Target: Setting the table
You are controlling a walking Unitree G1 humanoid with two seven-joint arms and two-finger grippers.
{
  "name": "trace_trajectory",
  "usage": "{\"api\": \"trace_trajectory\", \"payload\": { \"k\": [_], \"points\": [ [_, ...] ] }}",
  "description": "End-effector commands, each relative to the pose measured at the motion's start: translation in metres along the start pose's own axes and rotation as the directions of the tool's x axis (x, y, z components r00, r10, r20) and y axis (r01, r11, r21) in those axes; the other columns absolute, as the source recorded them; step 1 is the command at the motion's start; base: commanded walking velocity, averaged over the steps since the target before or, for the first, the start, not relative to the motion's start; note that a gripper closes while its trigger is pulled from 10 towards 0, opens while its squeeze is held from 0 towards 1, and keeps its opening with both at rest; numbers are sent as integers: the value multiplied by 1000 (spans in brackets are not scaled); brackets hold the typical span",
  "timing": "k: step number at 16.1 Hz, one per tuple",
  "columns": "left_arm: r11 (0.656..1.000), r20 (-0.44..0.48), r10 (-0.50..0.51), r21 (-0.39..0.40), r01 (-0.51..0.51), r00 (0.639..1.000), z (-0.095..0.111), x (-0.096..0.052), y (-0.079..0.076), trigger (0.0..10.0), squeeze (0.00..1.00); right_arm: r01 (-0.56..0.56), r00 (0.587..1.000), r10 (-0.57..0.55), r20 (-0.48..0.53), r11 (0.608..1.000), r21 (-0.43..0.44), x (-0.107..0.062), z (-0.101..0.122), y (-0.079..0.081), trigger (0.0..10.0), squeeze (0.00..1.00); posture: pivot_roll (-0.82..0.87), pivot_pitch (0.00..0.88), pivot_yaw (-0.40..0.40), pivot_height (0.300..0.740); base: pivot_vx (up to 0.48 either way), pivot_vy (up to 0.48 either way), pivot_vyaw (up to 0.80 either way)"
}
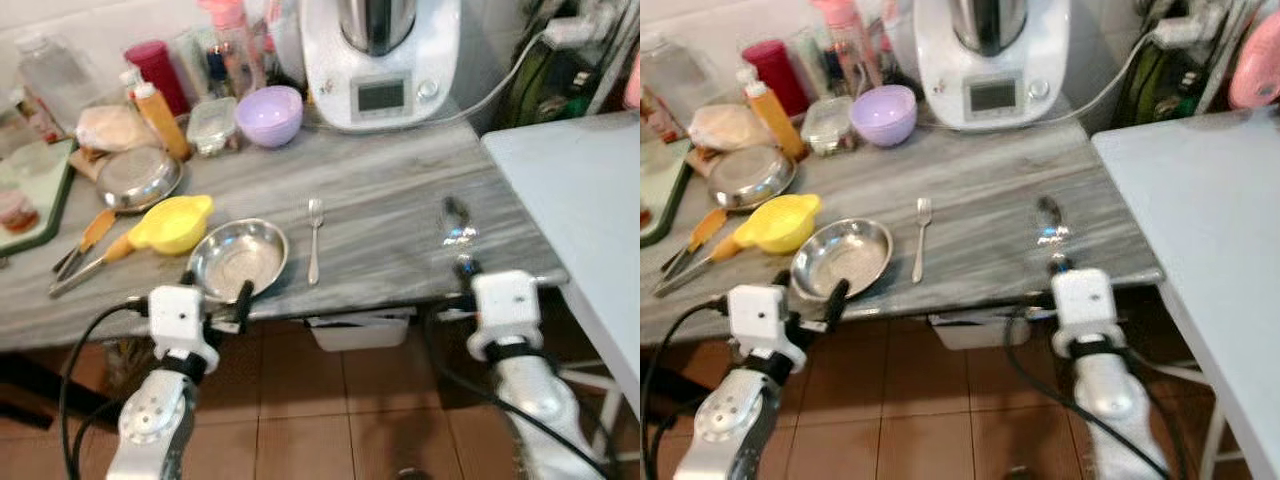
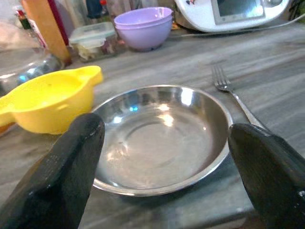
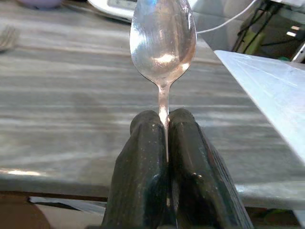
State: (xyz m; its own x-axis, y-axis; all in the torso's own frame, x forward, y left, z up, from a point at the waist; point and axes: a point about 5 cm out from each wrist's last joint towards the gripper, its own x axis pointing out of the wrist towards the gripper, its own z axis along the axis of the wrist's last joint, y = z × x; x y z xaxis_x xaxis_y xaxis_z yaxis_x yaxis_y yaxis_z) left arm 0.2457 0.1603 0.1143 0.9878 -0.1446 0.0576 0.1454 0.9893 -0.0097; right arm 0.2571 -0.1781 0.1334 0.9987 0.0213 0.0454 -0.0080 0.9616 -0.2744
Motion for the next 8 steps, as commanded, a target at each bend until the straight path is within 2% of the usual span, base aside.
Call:
{"api": "trace_trajectory", "payload": {
  "k": [1,5,8],
  "points": [
    [999,-37,33,10,-33,999,-3,-11,13,10000,0,-34,999,33,33,999,30,1,10,10,10000,0,-288,128,150,740,0,0,0],
    [999,-98,-52,8,53,994,-7,-26,15,10000,0,-55,997,51,56,995,89,9,21,15,10000,0,-269,147,157,740,0,0,0],
    [988,-132,-155,-7,155,979,-5,-35,17,10000,0,-66,995,53,81,983,173,25,36,21,10000,0,-254,172,174,740,0,0,0]
  ]
}}
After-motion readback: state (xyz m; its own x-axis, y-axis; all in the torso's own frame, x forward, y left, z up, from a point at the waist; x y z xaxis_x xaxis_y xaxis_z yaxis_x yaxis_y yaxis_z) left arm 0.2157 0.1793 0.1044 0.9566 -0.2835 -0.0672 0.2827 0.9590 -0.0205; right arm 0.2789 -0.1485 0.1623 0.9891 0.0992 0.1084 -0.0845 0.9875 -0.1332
